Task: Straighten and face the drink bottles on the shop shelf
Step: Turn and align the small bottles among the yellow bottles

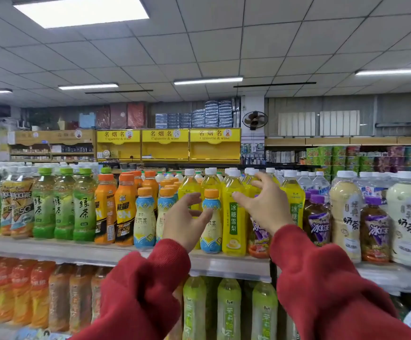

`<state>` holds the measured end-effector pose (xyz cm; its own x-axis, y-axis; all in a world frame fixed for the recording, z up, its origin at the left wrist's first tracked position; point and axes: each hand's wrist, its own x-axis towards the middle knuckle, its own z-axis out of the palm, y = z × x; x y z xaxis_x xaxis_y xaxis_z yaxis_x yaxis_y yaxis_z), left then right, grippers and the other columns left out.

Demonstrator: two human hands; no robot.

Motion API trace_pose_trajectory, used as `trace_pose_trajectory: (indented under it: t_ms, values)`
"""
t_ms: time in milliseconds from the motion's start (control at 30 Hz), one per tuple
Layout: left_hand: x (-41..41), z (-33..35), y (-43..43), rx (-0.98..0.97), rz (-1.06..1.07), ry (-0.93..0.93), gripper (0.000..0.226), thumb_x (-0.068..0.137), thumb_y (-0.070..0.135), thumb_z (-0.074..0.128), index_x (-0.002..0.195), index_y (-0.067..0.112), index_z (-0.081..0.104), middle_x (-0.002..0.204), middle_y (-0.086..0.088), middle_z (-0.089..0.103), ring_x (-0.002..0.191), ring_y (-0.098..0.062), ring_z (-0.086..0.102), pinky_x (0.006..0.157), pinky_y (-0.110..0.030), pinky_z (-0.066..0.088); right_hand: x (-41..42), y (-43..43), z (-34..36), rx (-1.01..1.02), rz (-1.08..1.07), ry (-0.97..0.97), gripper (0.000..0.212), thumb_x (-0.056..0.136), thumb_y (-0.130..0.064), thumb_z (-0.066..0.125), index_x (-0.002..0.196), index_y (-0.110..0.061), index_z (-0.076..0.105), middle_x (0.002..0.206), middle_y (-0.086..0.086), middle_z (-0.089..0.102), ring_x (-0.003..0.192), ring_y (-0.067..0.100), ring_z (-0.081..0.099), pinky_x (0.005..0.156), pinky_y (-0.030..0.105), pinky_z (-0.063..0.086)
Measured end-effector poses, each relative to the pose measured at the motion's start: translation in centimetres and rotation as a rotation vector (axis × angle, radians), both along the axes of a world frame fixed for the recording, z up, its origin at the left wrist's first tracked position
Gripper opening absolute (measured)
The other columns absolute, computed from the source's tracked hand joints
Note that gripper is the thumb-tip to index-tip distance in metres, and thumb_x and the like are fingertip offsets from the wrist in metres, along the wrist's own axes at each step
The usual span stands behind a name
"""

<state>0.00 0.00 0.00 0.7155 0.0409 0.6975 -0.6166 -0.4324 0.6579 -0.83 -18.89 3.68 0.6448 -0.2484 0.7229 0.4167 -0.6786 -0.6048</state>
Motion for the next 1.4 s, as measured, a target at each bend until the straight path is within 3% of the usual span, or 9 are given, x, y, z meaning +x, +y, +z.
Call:
trace_pose_trajectory:
  t_ms: [100,233,400,667,767,967,1067,1200,1400]
  values:
    - [1.4,1.1,-0.6,0.134,0.061,0.008,0.056,0.092,0.025,0.074,0.145,0.015,0.056,0.141,-0.001,0.065,0.095,-0.019,0.073,0.091,-0.042,0.060,1.1,0.3,0.5,-0.040,-0.017,0.075,0.088,0.076,-0.045,0.081,0.148,-0.014,0.040,0.142,0.006,0.056,0.122,0.026,0.056,0.098,0.038,0.046]
    - [4.3,2.2,-1.5,0.349,0.114,0.013,0.068,0.093,0.027,0.072,0.154,0.017,0.044,0.155,-0.007,0.053,0.137,-0.028,0.054,0.116,-0.041,0.042,2.6,0.9,0.2,-0.094,-0.034,0.119,0.093,0.075,-0.045,0.082,0.150,-0.012,0.038,0.144,0.007,0.054,0.129,0.026,0.052,0.103,0.040,0.045]
    - [6.7,2.3,-2.5,0.466,0.145,0.013,0.075,0.093,0.027,0.071,0.159,0.019,0.035,0.159,-0.008,0.046,0.143,-0.029,0.047,0.113,-0.040,0.041,3.9,0.9,0.0,-0.175,-0.100,0.114,0.091,0.077,-0.043,0.081,0.150,-0.010,0.038,0.145,0.009,0.053,0.132,0.028,0.049,0.104,0.039,0.042]
    - [7.7,2.3,-3.2,0.504,0.176,-0.036,0.047,0.091,0.028,0.070,0.135,0.023,0.054,0.119,-0.012,0.067,0.107,-0.033,0.063,0.088,-0.038,0.050,5.0,0.2,0.2,-0.175,-0.074,0.135,0.071,0.074,-0.029,0.086,0.133,-0.015,0.048,0.115,0.008,0.064,0.080,0.018,0.062,0.078,0.034,0.052]
    - [7.5,2.6,-3.1,0.532,0.167,-0.048,0.042,0.090,0.028,0.071,0.127,0.024,0.052,0.104,-0.013,0.073,0.090,-0.036,0.069,0.080,-0.041,0.058,5.2,-0.1,0.5,-0.185,-0.041,0.170,0.072,0.075,-0.027,0.085,0.135,-0.014,0.047,0.116,0.009,0.062,0.073,0.022,0.070,0.078,0.042,0.057]
    - [7.2,2.8,-2.4,0.525,0.120,0.022,0.069,0.077,0.018,0.085,0.126,0.028,0.038,0.086,-0.014,0.071,0.068,-0.037,0.072,0.062,-0.050,0.064,5.2,-0.2,1.0,-0.214,-0.029,0.211,0.077,0.078,-0.024,0.084,0.143,-0.011,0.044,0.122,0.009,0.065,0.052,0.008,0.068,0.051,0.027,0.051]
    - [7.1,2.9,-2.1,0.431,0.105,0.076,0.080,0.071,0.019,0.092,0.130,0.020,0.038,0.094,-0.013,0.069,0.067,-0.033,0.073,0.052,-0.042,0.061,5.1,-0.2,1.0,-0.181,-0.002,0.228,0.076,0.079,-0.023,0.084,0.143,-0.013,0.044,0.099,0.001,0.060,0.051,0.008,0.068,0.047,0.025,0.048]
    - [7.4,1.3,-1.8,0.279,-0.010,0.133,0.046,0.075,0.022,0.091,0.108,0.011,0.060,0.084,-0.002,0.072,0.038,-0.007,0.065,0.028,-0.020,0.042,5.1,-0.4,0.7,-0.127,0.039,0.258,0.073,0.081,-0.023,0.083,0.141,-0.016,0.043,0.078,-0.005,0.064,0.038,0.003,0.061,0.038,0.019,0.041]
    - [7.8,-0.5,-1.6,0.010,-0.148,0.187,0.059,0.075,0.015,0.091,0.126,0.017,0.061,0.093,-0.006,0.076,0.038,-0.011,0.067,0.029,-0.020,0.042,5.3,-0.5,0.6,-0.072,0.080,0.260,0.072,0.081,-0.019,0.083,0.141,-0.016,0.044,0.062,0.000,0.069,0.035,0.004,0.059,0.033,0.015,0.038]
